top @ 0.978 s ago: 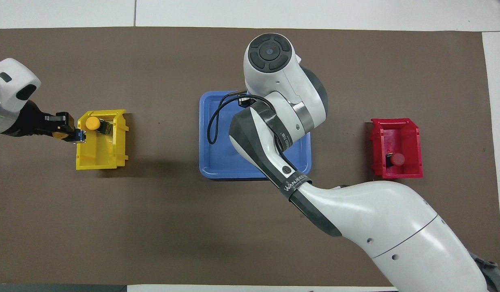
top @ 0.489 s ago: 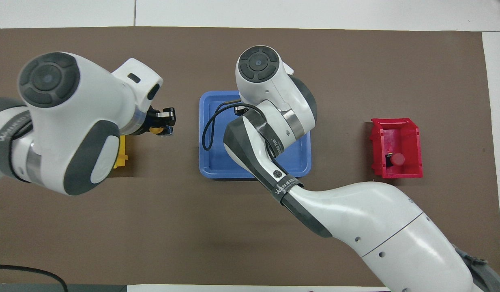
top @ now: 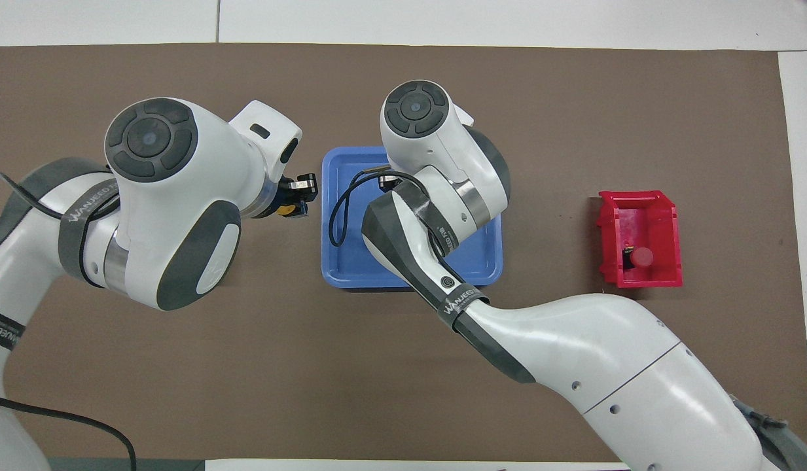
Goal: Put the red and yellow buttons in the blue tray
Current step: 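Carry the buttons into the blue tray with both grippers and release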
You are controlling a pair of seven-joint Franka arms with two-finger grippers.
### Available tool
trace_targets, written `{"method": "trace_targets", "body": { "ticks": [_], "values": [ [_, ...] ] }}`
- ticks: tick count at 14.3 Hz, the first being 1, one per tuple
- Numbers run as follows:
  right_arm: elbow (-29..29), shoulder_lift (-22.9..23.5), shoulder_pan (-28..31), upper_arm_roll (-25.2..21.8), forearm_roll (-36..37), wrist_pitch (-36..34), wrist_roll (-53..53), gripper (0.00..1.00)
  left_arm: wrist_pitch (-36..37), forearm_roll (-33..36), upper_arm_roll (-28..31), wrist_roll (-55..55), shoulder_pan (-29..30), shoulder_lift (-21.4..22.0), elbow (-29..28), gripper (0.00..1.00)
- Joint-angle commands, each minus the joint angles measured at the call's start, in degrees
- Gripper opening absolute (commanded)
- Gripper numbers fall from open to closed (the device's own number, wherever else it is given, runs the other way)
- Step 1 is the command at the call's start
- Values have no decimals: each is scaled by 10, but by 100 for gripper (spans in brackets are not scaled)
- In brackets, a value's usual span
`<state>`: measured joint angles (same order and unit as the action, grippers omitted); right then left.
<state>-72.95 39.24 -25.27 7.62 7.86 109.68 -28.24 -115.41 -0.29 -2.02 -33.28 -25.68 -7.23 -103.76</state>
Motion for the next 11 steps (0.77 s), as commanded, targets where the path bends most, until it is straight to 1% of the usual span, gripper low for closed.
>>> {"method": "trace_targets", "body": {
  "ticks": [1, 3, 5, 6, 7, 8, 9, 10, 11],
  "values": [
    [-18, -49, 21, 4, -4, 8, -7, 100, -8, -2, 6, -7, -5, -2, 7, 11],
    [-22, -92, 56, 5, -6, -10, -5, 100, -22, -16, 6, -14, -9, -12, 12, 11],
    [-39, -134, 93, 4, -7, -59, -4, 100, -33, -23, 6, -41, -37, -56, 58, 11],
    [-76, -166, 120, 4, -7, -71, 16, 100, -35, -23, 6, -50, -47, -82, 80, 11],
    [-141, -214, 151, 4, -8, -64, 65, 100, -35, -23, 7, -62, -63, -114, 106, 11],
    [-193, -250, 181, 5, -11, -54, 112, 100, -35, -22, 8, -71, -68, -142, 131, 11],
    [-232, -278, 208, 4, -37, -50, 145, 100, -34, -20, 8, -75, -69, -163, 152, 11],
    [-257, -296, 234, 4, -70, -49, 173, 100, -37, -19, 8, -75, -73, -179, 159, 11],
    [-271, -306, 265, 4, -86, -50, 217, 100, -47, -19, 8, -75, -73, -193, 166, 11]
  ]
}}
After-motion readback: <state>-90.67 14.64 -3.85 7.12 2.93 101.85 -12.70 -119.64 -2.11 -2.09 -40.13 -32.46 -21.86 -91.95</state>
